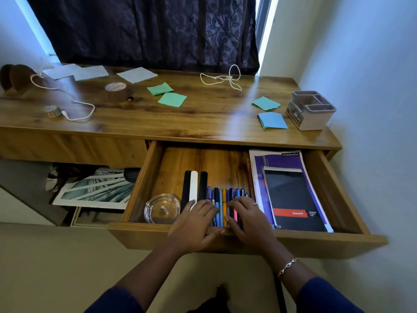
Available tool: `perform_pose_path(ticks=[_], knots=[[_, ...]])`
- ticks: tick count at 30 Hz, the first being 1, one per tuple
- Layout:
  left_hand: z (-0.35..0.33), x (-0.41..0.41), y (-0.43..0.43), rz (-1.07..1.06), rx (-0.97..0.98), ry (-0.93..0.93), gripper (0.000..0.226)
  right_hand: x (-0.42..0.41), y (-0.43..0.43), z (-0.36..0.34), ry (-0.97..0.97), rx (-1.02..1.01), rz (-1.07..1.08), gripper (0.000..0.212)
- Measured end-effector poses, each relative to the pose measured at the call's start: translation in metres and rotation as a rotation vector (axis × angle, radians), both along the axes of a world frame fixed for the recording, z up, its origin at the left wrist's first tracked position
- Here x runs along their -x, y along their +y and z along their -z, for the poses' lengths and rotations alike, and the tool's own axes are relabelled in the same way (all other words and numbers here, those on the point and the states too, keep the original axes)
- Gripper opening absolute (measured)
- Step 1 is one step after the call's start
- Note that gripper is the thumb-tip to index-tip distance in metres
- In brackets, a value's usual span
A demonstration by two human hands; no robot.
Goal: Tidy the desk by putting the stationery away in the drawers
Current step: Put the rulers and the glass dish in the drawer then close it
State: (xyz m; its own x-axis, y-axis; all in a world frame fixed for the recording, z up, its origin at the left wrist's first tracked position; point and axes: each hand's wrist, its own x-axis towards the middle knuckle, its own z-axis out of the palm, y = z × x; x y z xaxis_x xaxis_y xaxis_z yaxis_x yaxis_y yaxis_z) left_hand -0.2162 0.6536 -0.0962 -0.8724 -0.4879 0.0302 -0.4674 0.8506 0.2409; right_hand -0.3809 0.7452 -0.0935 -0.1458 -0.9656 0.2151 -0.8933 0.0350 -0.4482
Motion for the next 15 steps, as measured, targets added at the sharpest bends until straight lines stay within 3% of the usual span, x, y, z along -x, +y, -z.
perform_pose_path(ticks=[9,15], knots=[[-0.007,0.015,-0.028,-0.023,-0.072,0.062,0.096,0.022,-0.024,-0.001,0.085,-0.105,-0.184,0.078],[-0.003,0.031,-0.062,-0.034,-0.092,0.116,0.082,0.040,-0.056,0.001,0.238,-0.178,-0.248,0.084]])
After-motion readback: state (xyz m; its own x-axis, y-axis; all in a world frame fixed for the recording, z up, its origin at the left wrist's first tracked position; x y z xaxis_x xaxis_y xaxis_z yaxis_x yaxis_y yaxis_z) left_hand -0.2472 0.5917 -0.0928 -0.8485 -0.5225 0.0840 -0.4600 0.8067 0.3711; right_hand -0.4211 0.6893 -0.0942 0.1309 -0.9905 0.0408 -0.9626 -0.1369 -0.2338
